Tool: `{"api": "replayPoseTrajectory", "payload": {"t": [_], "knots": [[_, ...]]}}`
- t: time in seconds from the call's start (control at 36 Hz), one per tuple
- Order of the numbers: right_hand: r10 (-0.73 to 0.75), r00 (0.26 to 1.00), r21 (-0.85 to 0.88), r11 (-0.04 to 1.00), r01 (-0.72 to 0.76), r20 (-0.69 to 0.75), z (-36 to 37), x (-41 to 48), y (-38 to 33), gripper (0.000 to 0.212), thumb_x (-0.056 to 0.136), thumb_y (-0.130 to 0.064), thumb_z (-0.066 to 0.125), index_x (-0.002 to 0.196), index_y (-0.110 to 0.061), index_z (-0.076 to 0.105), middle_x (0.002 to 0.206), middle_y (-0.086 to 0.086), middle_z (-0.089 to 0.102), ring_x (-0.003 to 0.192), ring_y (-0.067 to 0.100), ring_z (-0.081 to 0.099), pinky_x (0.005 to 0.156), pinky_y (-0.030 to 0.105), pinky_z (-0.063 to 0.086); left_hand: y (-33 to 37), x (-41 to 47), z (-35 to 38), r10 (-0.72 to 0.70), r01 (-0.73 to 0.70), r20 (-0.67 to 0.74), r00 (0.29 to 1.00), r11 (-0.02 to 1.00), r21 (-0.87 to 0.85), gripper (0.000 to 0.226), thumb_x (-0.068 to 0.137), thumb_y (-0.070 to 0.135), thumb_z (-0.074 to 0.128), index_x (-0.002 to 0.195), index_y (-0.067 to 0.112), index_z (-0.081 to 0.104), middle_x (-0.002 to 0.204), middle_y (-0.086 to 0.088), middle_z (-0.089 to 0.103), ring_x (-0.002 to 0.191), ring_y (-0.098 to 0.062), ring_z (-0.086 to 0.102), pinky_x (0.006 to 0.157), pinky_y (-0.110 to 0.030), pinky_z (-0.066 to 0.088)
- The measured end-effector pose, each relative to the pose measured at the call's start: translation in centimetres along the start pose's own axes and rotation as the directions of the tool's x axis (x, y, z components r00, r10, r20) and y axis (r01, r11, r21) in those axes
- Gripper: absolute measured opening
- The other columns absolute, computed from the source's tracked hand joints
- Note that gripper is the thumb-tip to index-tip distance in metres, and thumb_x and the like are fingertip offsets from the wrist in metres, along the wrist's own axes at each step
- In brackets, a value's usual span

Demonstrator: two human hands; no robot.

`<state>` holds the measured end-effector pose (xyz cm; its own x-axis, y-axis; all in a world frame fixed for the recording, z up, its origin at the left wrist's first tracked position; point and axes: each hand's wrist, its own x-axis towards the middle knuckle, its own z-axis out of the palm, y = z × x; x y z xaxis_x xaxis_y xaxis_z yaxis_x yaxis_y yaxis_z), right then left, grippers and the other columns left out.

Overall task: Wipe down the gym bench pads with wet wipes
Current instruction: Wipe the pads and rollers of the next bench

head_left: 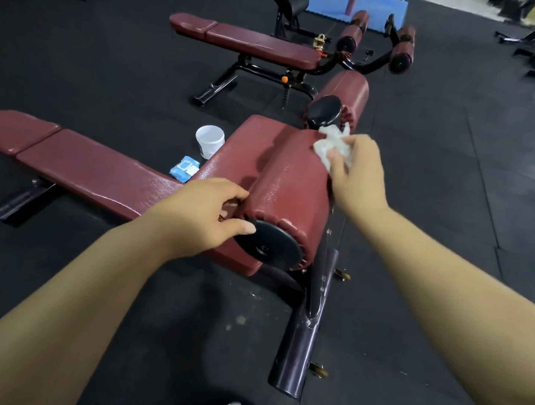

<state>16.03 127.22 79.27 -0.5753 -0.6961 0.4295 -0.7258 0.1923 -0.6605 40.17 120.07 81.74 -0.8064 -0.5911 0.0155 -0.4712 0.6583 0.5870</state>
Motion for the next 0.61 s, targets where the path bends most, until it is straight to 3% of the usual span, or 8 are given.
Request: {"api": "replayPoseTrajectory", "payload": {"t": [0.06,0.14,0.25,0.36,0.5,0.61], "knots": [[0.141,0.990,0.005,0.990,-0.141,-0.008,-0.1,1.5,0.9,0.022,0.094,-0.022,0.050,0.111,-0.009,0.050,0.111,0.006,0.051,0.092,0.016,0.049,0.073,0.021,0.033,0.6,0.0,0.1,0.049,-0.048,-0.033,0.998,0.998,0.052,0.058,0.077,0.039,0.073,0.129,0.020,0.054,0.123,0.012,0.052,0.113,-0.005,0.049,0.094,-0.014,0.035],[0.158,0.987,0.011,0.987,-0.158,-0.007,-0.1,0.8,0.9,0.015,0.094,-0.024,0.050,0.104,-0.013,0.048,0.107,0.006,0.052,0.088,0.014,0.049,0.067,0.019,0.034,1.6,0.2,0.5,0.115,-0.113,-0.079,0.990,0.993,0.031,0.068,0.072,0.042,0.077,0.131,0.021,0.051,0.129,0.014,0.047,0.116,0.002,0.041,0.096,-0.008,0.027],[0.071,0.997,0.091,0.993,-0.069,-0.013,-0.4,-4.4,-0.7,0.011,0.095,-0.022,0.051,0.095,-0.013,0.044,0.095,0.000,0.047,0.079,-0.001,0.045,0.066,0.006,0.034,1.3,0.6,1.0,0.073,-0.077,-0.101,0.992,0.997,-0.032,0.066,0.071,0.040,0.078,0.129,0.023,0.053,0.130,0.017,0.048,0.112,0.006,0.042,0.091,0.002,0.026],[-0.109,0.994,0.169,0.980,0.102,0.031,-0.9,-9.3,-1.7,0.010,0.094,-0.017,0.052,0.100,-0.015,0.045,0.095,-0.010,0.042,0.084,-0.006,0.044,0.076,0.007,0.034,0.7,0.3,1.0,0.008,-0.015,-0.051,0.999,0.991,-0.133,0.064,0.074,0.034,0.077,0.131,0.023,0.052,0.125,0.020,0.044,0.112,0.001,0.047,0.090,-0.007,0.036],[-0.186,0.978,0.157,0.973,0.170,0.091,-1.8,-8.9,-1.7,0.011,0.092,-0.017,0.053,0.098,-0.019,0.045,0.098,-0.001,0.045,0.086,-0.005,0.045,0.077,0.007,0.034,0.7,-0.1,1.0,-0.006,0.001,-0.038,0.999,0.993,-0.122,0.063,0.076,0.038,0.075,0.133,0.024,0.050,0.129,0.019,0.045,0.116,-0.005,0.050,0.100,-0.024,0.042],[-0.011,0.995,0.102,0.995,0.002,0.095,-1.8,-7.2,-0.9,0.010,0.094,-0.021,0.056,0.098,-0.022,0.046,0.101,-0.001,0.051,0.086,0.004,0.048,0.073,0.006,0.035,0.8,-0.5,1.1,-0.011,0.009,-0.055,0.998,0.999,-0.040,0.063,0.078,0.045,0.070,0.133,0.024,0.050,0.131,0.015,0.047,0.115,-0.006,0.050,0.101,-0.032,0.044]]}}
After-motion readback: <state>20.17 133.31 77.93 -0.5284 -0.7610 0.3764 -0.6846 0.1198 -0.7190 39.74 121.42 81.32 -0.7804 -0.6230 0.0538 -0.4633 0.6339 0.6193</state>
